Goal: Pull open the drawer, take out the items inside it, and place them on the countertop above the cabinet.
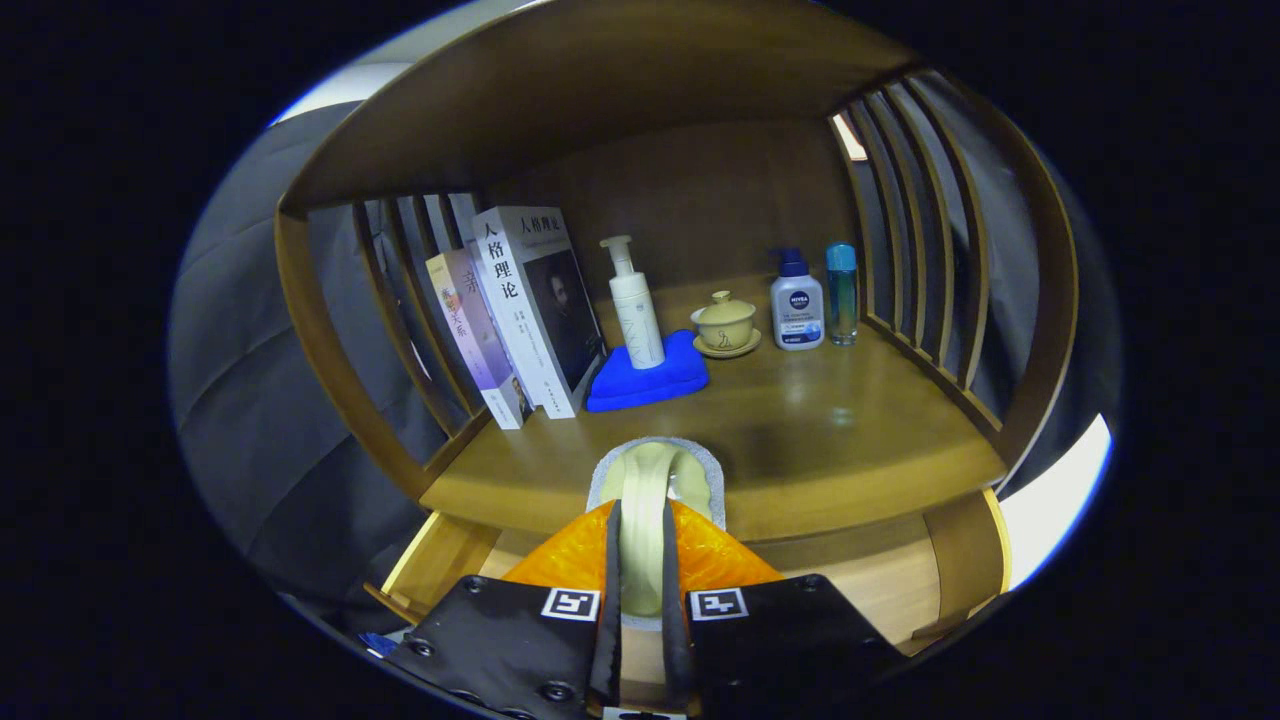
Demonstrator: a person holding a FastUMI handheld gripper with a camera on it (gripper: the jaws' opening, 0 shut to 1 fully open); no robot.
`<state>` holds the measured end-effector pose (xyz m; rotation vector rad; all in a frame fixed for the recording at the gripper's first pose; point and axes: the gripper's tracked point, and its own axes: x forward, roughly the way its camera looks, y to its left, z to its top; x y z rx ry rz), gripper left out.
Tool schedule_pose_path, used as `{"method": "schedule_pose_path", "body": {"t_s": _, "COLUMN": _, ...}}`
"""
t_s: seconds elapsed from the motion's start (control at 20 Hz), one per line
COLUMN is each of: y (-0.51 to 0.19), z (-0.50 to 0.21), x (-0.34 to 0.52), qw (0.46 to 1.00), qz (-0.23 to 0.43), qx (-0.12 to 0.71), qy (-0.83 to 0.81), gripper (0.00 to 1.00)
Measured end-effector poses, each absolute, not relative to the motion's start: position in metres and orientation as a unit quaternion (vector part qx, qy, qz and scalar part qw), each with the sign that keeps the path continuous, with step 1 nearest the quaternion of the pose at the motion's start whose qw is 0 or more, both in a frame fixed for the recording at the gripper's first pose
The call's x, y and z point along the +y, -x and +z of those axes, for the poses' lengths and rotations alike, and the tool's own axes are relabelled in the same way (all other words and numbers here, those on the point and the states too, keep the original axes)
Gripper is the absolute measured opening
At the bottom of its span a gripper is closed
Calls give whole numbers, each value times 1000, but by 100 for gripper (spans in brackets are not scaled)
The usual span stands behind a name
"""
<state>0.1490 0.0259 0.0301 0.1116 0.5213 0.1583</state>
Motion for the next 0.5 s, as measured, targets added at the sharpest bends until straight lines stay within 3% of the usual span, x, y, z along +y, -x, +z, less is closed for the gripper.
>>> {"method": "schedule_pose_path", "body": {"t_s": 0.5, "y": -207, "z": 23, "x": 20, "qw": 961, "qz": 30, "qx": 266, "qy": -66, "gripper": 19}}
